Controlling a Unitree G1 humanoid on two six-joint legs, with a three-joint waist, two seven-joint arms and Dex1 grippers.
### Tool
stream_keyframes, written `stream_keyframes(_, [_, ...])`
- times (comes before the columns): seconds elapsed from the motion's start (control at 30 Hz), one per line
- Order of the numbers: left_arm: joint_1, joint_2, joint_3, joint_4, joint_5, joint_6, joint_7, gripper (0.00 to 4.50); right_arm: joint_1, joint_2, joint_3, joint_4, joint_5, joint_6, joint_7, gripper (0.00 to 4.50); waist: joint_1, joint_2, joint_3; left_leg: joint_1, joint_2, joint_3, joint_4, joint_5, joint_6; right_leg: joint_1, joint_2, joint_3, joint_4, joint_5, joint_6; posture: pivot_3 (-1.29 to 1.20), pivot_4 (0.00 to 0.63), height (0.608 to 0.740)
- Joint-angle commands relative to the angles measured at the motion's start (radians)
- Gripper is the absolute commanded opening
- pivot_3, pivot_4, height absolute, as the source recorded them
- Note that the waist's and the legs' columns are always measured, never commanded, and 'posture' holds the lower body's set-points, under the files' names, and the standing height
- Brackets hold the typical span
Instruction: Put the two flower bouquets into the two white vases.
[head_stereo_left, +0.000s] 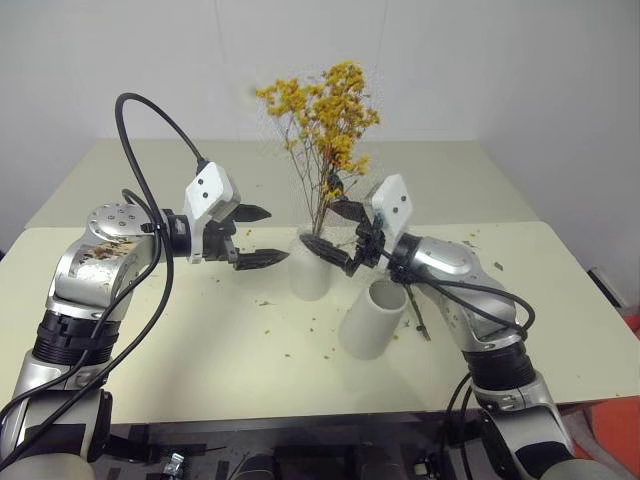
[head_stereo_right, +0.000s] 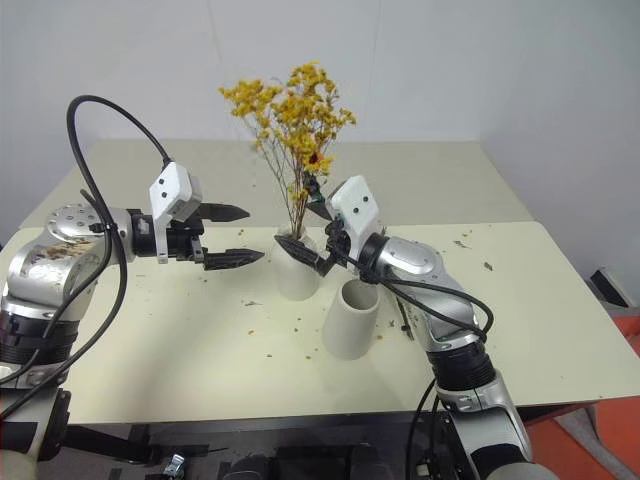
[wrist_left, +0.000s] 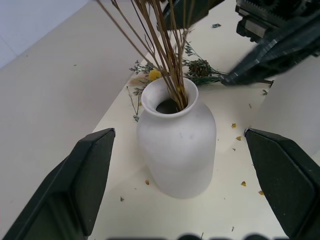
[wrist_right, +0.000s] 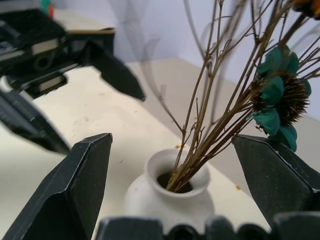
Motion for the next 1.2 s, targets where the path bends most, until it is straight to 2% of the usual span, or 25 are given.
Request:
stream_keyframes(0.03, [-0.023, 0.006, 0.014, -0.018, -0.006, -0.017, -0.007, 4.50, -0.018, -0.027, -0.002, -0.062, 0.012, -0.009, 0.049, 4.48, 0.001, 0.000, 0.000, 0.000, 0.000, 0.000, 0.000, 0.000, 0.000, 0.000, 0.000, 0.000, 0.000, 0.000, 0.000, 0.00, 0.150, 0.740])
stream_keyframes(0.4, [0.000, 0.022, 0.045, -0.040, -0.051, -0.001, -0.040, 4.50, -0.035, -0.156, 0.026, -0.036, -0.043, -0.007, 0.158, 4.48, 0.001, 0.000, 0.000, 0.000, 0.000, 0.000, 0.000, 0.000, 0.000, 0.000, 0.000, 0.000, 0.000, 0.000, 0.001, 0.00, 0.150, 0.740])
stream_keyframes(0.67, [0.037, 0.077, 0.087, -0.059, -0.107, 0.026, -0.080, 4.50, -0.027, -0.277, -0.071, -0.028, -0.028, 0.010, 0.195, 4.48, 0.003, 0.000, 0.000, 0.000, 0.000, 0.000, 0.000, 0.000, 0.000, 0.000, 0.000, 0.000, -0.001, -0.001, 0.001, 0.00, 0.150, 0.740])
stream_keyframes(1.03, [0.060, 0.099, 0.139, -0.130, -0.288, 0.067, -0.206, 4.50, 0.008, -0.418, -0.244, -0.090, 0.050, 0.165, 0.177, 4.48, 0.004, 0.000, 0.000, -0.001, 0.000, 0.000, 0.000, 0.000, 0.000, 0.000, 0.000, 0.000, -0.002, -0.002, 0.002, 0.00, 0.150, 0.740])
stream_keyframes(1.2, [0.027, 0.072, 0.099, -0.140, -0.319, 0.083, -0.217, 4.50, 0.022, -0.469, -0.278, -0.078, 0.044, 0.383, 0.071, 4.48, 0.005, 0.000, 0.000, 0.000, 0.000, 0.000, 0.000, 0.000, 0.000, 0.001, 0.000, 0.000, -0.001, -0.002, 0.003, 0.00, 0.150, 0.740])
